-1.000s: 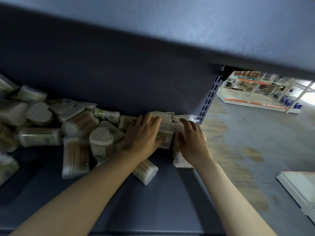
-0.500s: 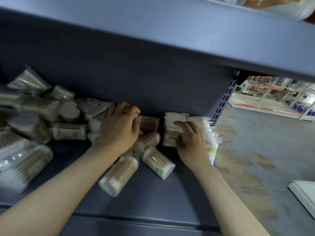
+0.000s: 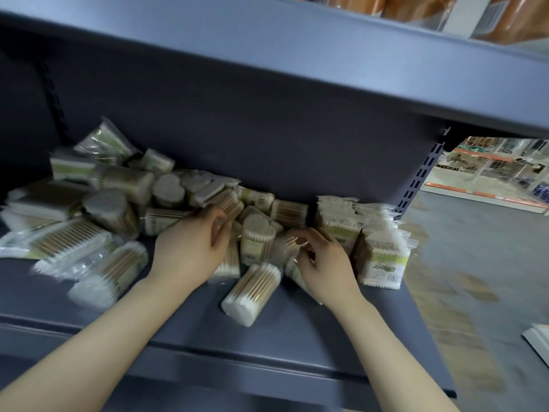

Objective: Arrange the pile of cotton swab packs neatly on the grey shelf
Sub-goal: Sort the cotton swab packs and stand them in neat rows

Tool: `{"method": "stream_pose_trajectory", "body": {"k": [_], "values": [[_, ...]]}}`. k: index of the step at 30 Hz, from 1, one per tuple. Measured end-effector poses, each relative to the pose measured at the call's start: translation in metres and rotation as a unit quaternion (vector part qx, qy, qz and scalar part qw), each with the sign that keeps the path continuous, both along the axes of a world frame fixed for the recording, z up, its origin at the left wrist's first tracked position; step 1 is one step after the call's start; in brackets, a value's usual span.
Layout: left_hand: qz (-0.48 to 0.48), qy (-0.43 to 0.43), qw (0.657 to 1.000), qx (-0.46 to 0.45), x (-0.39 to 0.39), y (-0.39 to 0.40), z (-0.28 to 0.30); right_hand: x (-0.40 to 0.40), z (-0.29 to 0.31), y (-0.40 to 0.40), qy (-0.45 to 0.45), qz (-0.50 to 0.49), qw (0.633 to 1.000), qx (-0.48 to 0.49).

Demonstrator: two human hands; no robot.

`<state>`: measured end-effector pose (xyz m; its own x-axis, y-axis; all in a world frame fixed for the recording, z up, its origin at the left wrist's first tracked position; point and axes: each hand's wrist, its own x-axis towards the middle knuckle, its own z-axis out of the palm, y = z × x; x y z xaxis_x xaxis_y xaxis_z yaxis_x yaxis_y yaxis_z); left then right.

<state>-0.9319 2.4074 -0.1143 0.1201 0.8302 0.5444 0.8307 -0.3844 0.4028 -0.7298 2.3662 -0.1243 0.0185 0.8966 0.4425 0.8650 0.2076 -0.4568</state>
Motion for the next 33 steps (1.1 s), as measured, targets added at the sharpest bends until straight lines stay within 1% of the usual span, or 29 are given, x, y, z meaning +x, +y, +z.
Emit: {"method": "stream_pose_trajectory", "body": {"k": [6,8,11,15,18,21,25,29,31,33], "values": [[-0.036,0.065,0.997,0.029,-0.027,-0.003,-0.002,-0.013,0.005,-0.001,0.011,0.011,1.0,0.01],[-0.043,0.095,0.994,0.023,-0.033,-0.004,-0.002,-0.017,0.007,0.0,0.015,0.009,1.0,0.016],[-0.057,0.112,0.992,0.019,-0.043,-0.002,-0.003,-0.026,0.013,0.003,0.032,0.007,0.999,0.026],[-0.045,0.146,0.988,-0.013,-0.051,-0.002,-0.004,-0.034,0.018,0.012,0.046,0.001,0.998,0.037],[-0.036,0.154,0.987,-0.035,-0.059,0.003,-0.005,-0.035,0.021,0.026,0.056,-0.013,0.998,0.032],[-0.03,0.159,0.985,-0.054,-0.064,0.007,-0.003,-0.035,0.03,0.039,0.037,-0.036,0.998,0.019],[-0.056,0.162,0.984,-0.051,-0.062,0.014,0.001,-0.034,0.04,0.064,0.026,-0.051,0.998,-0.016],[-0.067,0.136,0.985,-0.082,-0.055,0.024,0.002,-0.032,0.042,0.086,0.006,-0.053,0.998,-0.029],[-0.072,0.121,0.987,-0.073,-0.051,0.029,0.002,-0.031,0.041,0.095,-0.003,-0.054,0.998,-0.044],[-0.073,0.131,0.986,-0.078,-0.046,0.034,0.004,-0.032,0.038,0.104,-0.013,-0.052,0.997,-0.059]]}}
